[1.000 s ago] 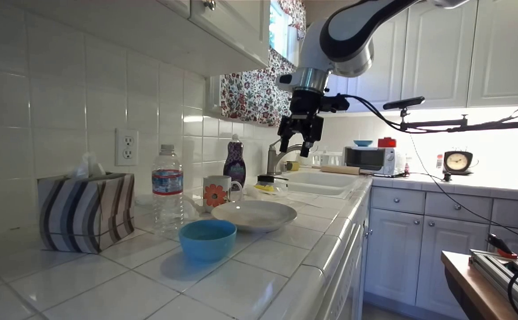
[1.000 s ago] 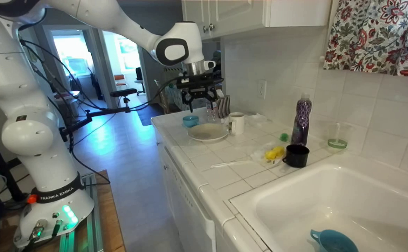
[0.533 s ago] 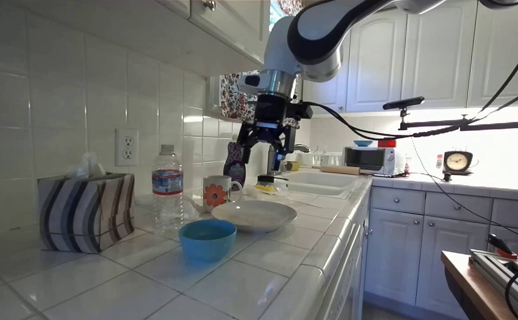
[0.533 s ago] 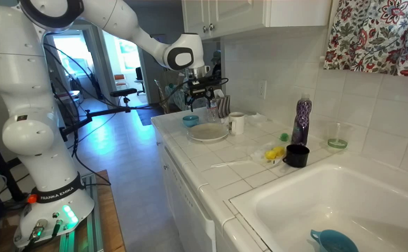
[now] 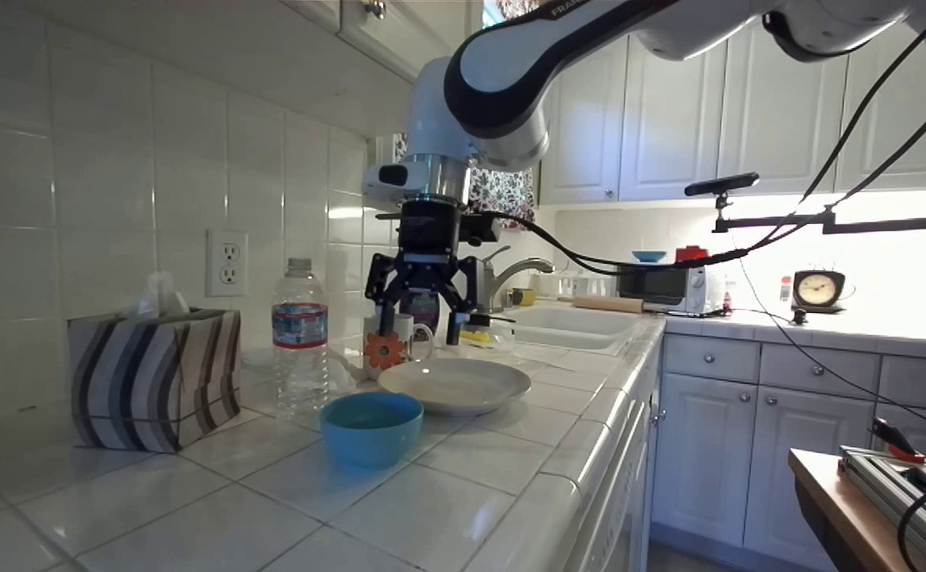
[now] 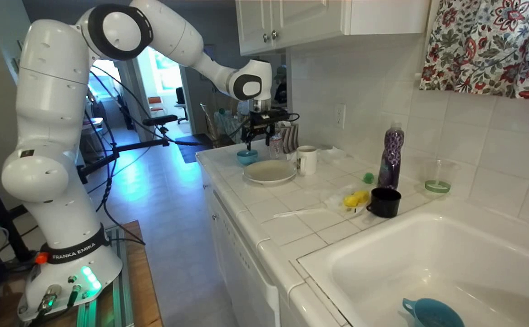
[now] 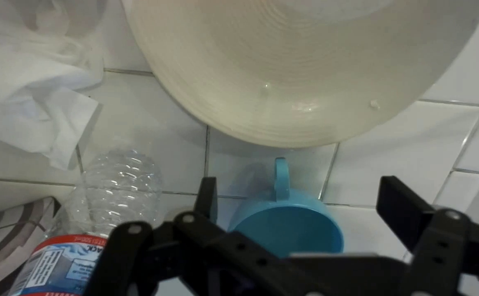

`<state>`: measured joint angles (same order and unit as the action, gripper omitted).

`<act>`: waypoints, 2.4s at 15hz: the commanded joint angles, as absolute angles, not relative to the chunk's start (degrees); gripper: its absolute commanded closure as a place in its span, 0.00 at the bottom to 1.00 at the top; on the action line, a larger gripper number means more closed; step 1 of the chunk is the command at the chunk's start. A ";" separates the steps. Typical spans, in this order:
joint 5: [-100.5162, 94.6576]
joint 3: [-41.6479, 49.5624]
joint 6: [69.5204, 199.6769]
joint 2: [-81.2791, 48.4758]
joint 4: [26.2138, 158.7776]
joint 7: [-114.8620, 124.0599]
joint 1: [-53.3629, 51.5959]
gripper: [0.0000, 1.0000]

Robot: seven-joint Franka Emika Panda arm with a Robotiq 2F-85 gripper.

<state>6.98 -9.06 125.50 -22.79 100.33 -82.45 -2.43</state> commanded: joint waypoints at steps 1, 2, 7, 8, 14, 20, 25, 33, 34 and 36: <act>7.74 -10.45 119.42 -26.85 94.06 -87.42 -0.74 0.00; 7.83 -10.34 118.66 -27.60 93.15 -87.47 -0.70 0.00; 6.74 -9.77 120.65 -26.73 94.96 -85.36 -1.32 0.00; 6.74 -9.77 120.65 -26.73 94.96 -85.36 -1.33 0.00; 5.42 -9.47 120.75 -27.64 95.12 -82.38 -2.45 0.00; 5.21 -10.30 120.62 -30.26 94.28 -83.29 -3.57 0.00; 5.17 -10.66 120.32 -31.96 93.71 -83.19 -3.98 0.00; 4.88 -10.67 120.16 -32.96 93.01 -83.11 -4.11 0.29; 4.83 -10.66 120.13 -32.95 92.99 -83.11 -4.13 0.37; 4.78 -10.64 120.12 -32.96 92.98 -83.14 -4.14 0.51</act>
<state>6.52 -10.36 120.78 -31.71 94.97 -83.78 -4.02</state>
